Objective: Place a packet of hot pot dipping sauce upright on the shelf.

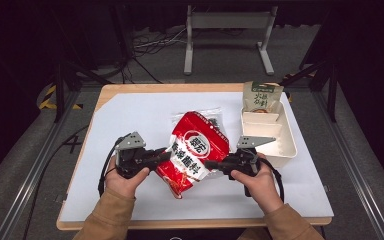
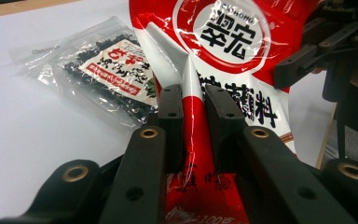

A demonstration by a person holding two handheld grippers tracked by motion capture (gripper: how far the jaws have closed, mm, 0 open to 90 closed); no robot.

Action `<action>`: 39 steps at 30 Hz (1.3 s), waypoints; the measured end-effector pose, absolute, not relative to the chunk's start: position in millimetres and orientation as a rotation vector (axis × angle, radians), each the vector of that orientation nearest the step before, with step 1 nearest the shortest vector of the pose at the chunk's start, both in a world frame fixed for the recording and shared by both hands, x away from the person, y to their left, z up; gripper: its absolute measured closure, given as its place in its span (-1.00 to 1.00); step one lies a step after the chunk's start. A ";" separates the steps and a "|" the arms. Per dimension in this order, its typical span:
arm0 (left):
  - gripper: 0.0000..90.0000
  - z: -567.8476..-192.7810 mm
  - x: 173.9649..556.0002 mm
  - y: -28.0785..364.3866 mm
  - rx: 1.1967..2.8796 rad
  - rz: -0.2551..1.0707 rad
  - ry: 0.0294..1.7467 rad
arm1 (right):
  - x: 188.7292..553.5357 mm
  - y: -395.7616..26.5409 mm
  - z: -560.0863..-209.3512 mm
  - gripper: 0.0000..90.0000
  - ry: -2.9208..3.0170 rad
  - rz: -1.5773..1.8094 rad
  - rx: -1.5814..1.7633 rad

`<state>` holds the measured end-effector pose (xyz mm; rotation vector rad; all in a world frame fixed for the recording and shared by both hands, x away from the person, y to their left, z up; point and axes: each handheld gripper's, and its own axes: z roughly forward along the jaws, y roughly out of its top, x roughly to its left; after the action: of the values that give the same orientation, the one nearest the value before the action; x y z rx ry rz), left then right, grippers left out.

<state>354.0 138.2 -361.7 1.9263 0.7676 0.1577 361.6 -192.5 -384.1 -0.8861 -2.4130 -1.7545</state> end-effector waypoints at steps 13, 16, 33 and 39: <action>0.71 -364.2 353.8 137.5 1.913 0.160 0.770 | 359.1 -192.7 -374.9 1.00 -2.442 -1.774 -0.855; 0.71 -364.2 353.5 137.3 1.912 0.166 0.763 | 358.2 -193.2 -371.6 1.00 -2.443 -1.796 -0.844; 0.65 -363.2 354.5 145.4 1.849 0.144 0.762 | 351.2 -194.3 -333.5 1.00 -2.577 -1.808 -0.691; 0.63 -362.2 355.1 152.3 1.835 0.164 0.775 | 354.8 -199.1 -318.2 1.00 -2.741 -1.741 -0.667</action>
<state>355.1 152.3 -362.2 1.8347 0.7745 0.1636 354.8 -199.1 -318.2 -0.6673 -2.7405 -1.7413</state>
